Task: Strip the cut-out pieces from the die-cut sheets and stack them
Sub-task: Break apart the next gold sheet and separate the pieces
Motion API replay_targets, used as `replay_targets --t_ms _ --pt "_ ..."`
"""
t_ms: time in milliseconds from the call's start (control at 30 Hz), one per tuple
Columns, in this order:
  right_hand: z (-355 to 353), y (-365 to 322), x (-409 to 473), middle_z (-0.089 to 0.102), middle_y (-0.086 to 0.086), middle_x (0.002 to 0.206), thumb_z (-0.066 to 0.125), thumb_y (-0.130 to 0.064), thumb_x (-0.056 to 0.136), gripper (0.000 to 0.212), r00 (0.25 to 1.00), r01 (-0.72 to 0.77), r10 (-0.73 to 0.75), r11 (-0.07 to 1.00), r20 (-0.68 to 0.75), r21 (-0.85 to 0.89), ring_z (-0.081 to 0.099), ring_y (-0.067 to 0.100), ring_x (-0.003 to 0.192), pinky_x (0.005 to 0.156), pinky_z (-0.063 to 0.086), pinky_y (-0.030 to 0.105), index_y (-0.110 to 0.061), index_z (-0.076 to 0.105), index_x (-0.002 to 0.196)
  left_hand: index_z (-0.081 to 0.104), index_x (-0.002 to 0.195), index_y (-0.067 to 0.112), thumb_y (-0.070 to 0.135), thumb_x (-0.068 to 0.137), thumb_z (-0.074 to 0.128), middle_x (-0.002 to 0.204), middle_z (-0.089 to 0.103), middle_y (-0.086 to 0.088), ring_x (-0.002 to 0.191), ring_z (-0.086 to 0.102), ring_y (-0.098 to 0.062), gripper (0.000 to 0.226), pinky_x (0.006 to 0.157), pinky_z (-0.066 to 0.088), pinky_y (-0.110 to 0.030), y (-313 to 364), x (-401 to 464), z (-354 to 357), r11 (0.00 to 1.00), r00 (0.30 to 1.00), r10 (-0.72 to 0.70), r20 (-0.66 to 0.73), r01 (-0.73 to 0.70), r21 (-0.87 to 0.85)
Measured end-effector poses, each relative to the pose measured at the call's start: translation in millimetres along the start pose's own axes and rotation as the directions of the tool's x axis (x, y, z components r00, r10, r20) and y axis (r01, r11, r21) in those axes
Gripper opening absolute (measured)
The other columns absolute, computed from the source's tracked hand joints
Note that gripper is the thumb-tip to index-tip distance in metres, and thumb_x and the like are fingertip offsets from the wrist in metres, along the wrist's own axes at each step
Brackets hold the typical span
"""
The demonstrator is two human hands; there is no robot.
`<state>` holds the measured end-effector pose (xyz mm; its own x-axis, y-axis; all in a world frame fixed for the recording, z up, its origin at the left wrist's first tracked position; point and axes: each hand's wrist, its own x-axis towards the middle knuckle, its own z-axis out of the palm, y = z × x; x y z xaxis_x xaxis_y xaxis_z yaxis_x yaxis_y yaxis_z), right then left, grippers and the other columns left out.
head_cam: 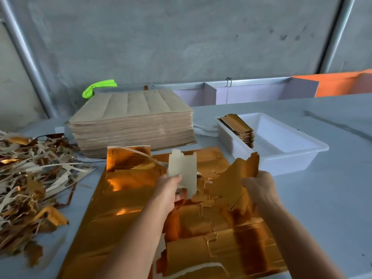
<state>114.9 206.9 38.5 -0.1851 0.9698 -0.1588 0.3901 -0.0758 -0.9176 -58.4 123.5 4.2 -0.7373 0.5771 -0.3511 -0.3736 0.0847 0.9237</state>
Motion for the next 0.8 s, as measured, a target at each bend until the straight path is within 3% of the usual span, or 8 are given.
replay_targets --t_ms 133,267,367,467,567,633,700,800 --pt "9.7 1.4 -8.5 0.062 0.018 0.090 0.056 -0.003 0.088 0.007 0.997 -0.007 0.011 0.999 0.074 -0.049 0.062 0.028 0.076 0.067 0.054 0.039 -0.009 0.053 0.084 0.050 0.112 0.013 0.006 0.093 0.054 0.109 0.059 -0.015 0.101 0.058 -0.028 0.021 0.074 0.055 -0.035 5.7 -4.9 5.5 0.968 0.987 -0.049 0.151 0.084 -0.236" --pt "11.4 -1.0 -12.9 0.064 0.021 0.099 0.058 -0.002 0.087 0.017 0.991 0.028 -0.018 0.997 0.134 -0.071 0.063 0.036 0.090 0.083 0.053 0.052 -0.013 0.052 0.076 0.052 0.103 0.019 0.005 0.094 0.052 0.109 0.058 -0.011 0.100 0.057 -0.024 0.017 0.077 0.054 -0.035 -3.5 -8.1 15.7 0.973 0.972 -0.083 0.220 0.126 -0.191" --pt "2.2 -0.1 -10.5 0.062 0.012 0.085 0.058 -0.008 0.089 0.011 0.992 0.063 -0.054 0.995 0.113 -0.077 0.061 0.027 0.076 0.078 0.053 0.048 -0.013 0.053 0.081 0.049 0.102 0.018 0.005 0.096 0.050 0.110 0.055 -0.007 0.106 0.054 -0.024 0.015 0.088 0.052 -0.037 -8.3 -7.4 24.4 0.993 0.986 -0.078 0.149 0.091 -0.080" --pt "-17.9 1.0 -3.8 0.061 0.018 0.074 0.054 -0.007 0.090 0.010 0.985 0.165 -0.166 0.986 -0.039 -0.030 0.062 0.035 0.067 0.064 0.054 0.045 0.001 0.060 0.090 0.046 0.109 0.017 0.005 0.095 0.052 0.114 0.052 -0.008 0.104 0.055 -0.024 0.020 0.089 0.051 -0.036 -2.3 -10.0 28.8 0.998 0.994 -0.063 0.087 0.062 0.014" --pt "-29.7 -0.5 -1.0 0.056 0.013 0.065 0.049 -0.009 0.094 0.016 0.910 0.361 -0.366 0.930 -0.192 -0.061 0.055 0.033 0.057 0.052 0.049 0.038 -0.002 0.057 0.082 0.045 0.113 0.013 0.001 0.093 0.053 0.115 0.053 -0.014 0.108 0.056 -0.032 0.024 0.085 0.053 -0.043 13.7 -12.0 20.5 0.996 0.994 -0.087 0.061 0.085 0.032" --pt "-25.7 -3.7 -4.0 0.057 0.009 0.066 0.048 -0.011 0.096 0.023 0.844 0.483 -0.485 0.873 -0.228 -0.070 0.057 0.033 0.062 0.052 0.048 0.035 -0.014 0.054 0.074 0.045 0.113 0.012 0.000 0.093 0.050 0.104 0.057 -0.013 0.093 0.060 -0.028 0.024 0.069 0.058 -0.038 29.4 -17.5 10.1 0.992 0.994 -0.059 0.092 0.048 0.113" --pt "-14.0 -10.0 -9.6 0.062 0.005 0.075 0.047 -0.013 0.098 0.018 0.785 0.591 -0.588 0.805 -0.194 -0.048 0.062 0.028 0.071 0.062 0.053 0.035 -0.013 0.057 0.083 0.047 0.113 0.010 0.001 0.093 0.049 0.097 0.059 -0.012 0.083 0.061 -0.025 0.022 0.057 0.056 -0.034 44.8 -25.3 1.0 0.979 0.988 -0.023 0.156 -0.009 0.202" --pt "7.7 -21.7 -20.4 0.066 -0.006 0.087 0.048 -0.007 0.096 0.023 0.640 0.765 -0.768 0.640 -0.033 -0.065 0.062 0.015 0.078 0.065 0.048 0.016 -0.018 0.065 0.107 0.051 0.106 0.005 0.000 0.094 0.048 0.091 0.062 -0.016 0.073 0.064 -0.025 0.014 0.056 0.056 -0.033 62.8 -37.6 -6.5 0.938 0.964 -0.049 0.261 -0.045 0.343"
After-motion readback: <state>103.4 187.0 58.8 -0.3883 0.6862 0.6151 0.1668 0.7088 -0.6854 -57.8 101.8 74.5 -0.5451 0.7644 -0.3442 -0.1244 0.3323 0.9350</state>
